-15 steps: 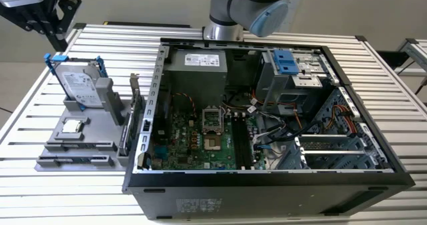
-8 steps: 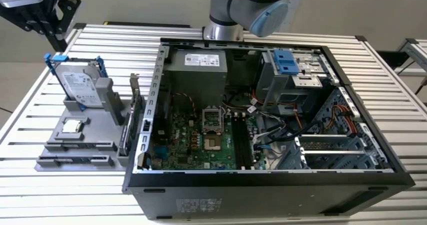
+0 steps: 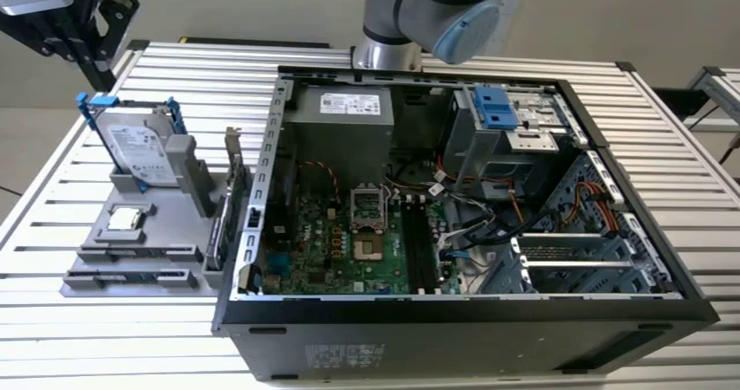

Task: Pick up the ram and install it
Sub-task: 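Reach for the ram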

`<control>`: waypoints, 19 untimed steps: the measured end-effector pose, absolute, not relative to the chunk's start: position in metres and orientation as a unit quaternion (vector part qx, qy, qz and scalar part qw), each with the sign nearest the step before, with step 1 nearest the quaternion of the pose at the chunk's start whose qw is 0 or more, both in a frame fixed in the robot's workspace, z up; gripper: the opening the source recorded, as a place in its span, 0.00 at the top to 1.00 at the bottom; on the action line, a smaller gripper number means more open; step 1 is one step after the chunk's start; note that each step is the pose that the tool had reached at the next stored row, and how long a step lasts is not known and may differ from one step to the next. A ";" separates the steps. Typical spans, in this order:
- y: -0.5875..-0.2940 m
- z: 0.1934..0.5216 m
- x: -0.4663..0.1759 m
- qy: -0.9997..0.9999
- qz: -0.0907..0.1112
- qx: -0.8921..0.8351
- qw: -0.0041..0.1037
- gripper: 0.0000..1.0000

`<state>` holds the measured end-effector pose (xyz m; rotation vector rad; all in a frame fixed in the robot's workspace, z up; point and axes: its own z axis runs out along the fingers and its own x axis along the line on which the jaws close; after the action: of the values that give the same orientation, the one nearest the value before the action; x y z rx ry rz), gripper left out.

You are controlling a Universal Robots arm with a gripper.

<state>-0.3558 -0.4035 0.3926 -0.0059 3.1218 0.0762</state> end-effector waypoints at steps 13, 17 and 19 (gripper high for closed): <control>-0.420 0.393 -0.356 1.000 0.024 -0.002 0.009 1.00; -0.425 0.393 -0.356 1.000 0.024 -0.002 0.009 1.00; -0.429 0.393 -0.356 1.000 0.024 -0.002 0.009 1.00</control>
<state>-0.3558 -0.4287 0.3926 -0.0060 3.1218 0.0762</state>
